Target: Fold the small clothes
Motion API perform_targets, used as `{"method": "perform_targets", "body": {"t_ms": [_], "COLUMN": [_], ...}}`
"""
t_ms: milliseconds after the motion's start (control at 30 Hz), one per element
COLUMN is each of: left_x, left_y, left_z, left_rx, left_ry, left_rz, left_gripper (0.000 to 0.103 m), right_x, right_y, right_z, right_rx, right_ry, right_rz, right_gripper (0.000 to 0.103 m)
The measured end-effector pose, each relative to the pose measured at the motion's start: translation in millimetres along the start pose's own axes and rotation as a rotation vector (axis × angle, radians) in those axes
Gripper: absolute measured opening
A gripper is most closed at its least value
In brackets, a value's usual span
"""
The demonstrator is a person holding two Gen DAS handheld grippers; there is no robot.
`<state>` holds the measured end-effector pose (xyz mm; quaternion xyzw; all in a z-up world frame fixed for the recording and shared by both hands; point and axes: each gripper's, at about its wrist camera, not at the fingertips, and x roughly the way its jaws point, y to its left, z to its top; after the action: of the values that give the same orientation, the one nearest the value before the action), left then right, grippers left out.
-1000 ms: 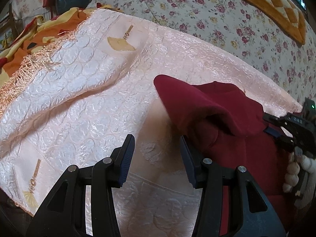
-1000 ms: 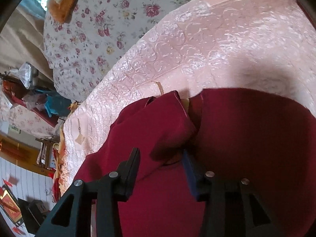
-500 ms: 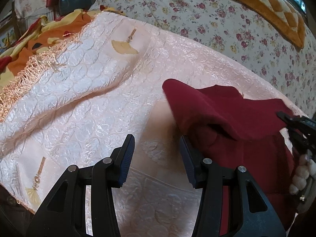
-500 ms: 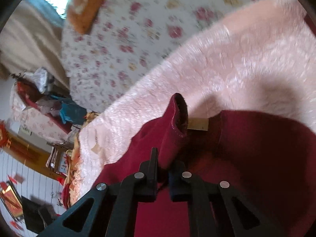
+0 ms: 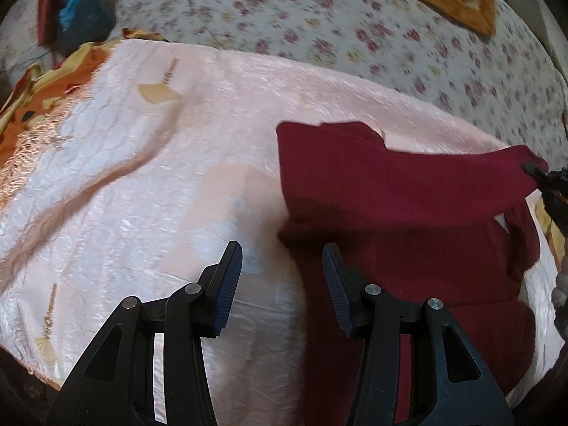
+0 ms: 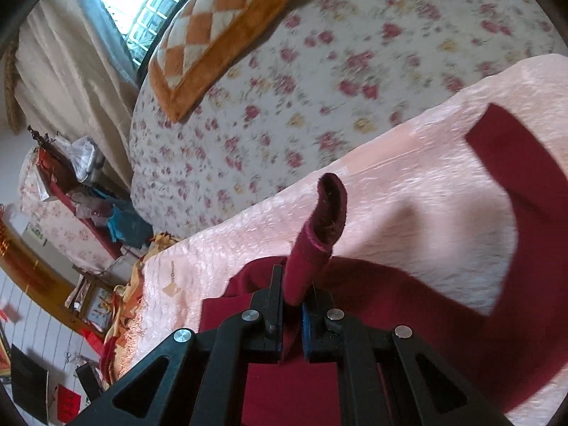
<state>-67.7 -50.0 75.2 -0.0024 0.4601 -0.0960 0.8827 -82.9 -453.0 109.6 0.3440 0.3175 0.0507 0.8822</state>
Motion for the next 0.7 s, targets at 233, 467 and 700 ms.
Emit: {"method": "perform_targets", "body": {"t_ms": [233,467,700], "left_x": [23.4,38.9,53.5], "left_y": [0.7,3.5,8.8], "left_z": [-0.4,8.9,15.6], "left_rx": [-0.02,-0.02,-0.029], "left_ry": [0.052,0.062,0.071], "left_rz": [0.003,-0.008,-0.083], "left_gripper": [0.047,0.047,0.047], "right_x": [-13.1,-7.7,-37.8], "right_y": [-43.4,-51.1,14.8], "right_z": [-12.0,-22.5,-10.4], "right_rx": [0.035,-0.033,-0.193], "right_ry": [0.015,0.121,0.019], "right_rz": [-0.167,-0.281,-0.156], "right_gripper": [0.007,0.018,0.048]}}
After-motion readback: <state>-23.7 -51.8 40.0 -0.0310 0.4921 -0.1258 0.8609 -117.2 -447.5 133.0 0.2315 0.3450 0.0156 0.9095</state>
